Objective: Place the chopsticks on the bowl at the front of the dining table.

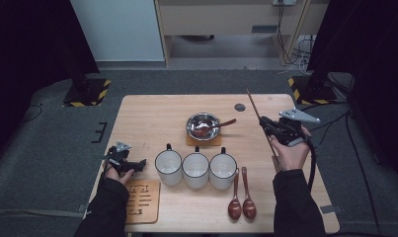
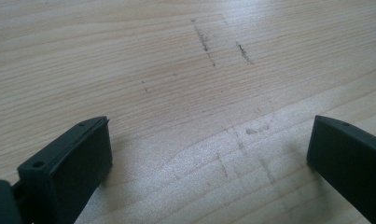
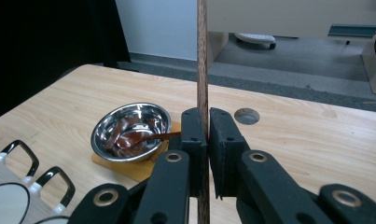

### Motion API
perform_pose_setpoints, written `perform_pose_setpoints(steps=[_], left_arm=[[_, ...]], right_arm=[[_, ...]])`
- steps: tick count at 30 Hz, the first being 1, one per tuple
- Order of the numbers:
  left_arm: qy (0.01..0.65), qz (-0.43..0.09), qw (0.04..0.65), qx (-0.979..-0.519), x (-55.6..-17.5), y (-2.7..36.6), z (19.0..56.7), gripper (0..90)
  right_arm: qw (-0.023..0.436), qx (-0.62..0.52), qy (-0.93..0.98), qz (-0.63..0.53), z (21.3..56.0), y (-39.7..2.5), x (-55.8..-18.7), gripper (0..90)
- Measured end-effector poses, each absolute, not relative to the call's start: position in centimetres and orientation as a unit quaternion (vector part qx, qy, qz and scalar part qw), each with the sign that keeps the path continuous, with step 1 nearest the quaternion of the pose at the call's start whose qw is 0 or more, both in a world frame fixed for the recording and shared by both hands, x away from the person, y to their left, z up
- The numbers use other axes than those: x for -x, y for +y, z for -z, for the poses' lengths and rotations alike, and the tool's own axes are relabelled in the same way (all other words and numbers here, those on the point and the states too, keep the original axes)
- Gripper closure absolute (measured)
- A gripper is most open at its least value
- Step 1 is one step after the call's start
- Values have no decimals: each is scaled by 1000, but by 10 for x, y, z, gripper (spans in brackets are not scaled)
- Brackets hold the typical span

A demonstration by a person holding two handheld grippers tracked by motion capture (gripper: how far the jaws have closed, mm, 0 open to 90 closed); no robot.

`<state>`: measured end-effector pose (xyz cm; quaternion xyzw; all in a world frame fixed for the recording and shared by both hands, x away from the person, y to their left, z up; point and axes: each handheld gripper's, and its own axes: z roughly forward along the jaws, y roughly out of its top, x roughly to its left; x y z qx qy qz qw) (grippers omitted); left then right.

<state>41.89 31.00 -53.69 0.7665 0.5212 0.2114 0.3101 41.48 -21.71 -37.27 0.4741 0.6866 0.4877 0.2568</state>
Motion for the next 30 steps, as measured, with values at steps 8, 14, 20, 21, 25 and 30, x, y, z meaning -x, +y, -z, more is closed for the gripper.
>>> perform_pose_setpoints(steps=[8, 14, 20, 21, 25, 30], left_arm=[[521, -211, 310, -766, -419, 310, 537, 0], [521, -211, 310, -766, -419, 310, 537, 0], [521, -211, 310, -766, -419, 310, 537, 0], [521, -212, 310, -766, -419, 310, 537, 0], [521, -211, 310, -767, -419, 310, 537, 0], [521, -211, 310, -767, -419, 310, 537, 0]], right_arm=[[257, -472, 686, -490, 371, -210, -423, 850], [254, -469, 690, -490, 369, -202, -431, 850], [252, -467, 691, -492, 368, -195, -437, 850], [251, -467, 691, -492, 367, -194, -439, 850], [251, -463, 693, -493, 365, -188, -444, 850], [251, -460, 692, -497, 360, -177, -452, 850]])
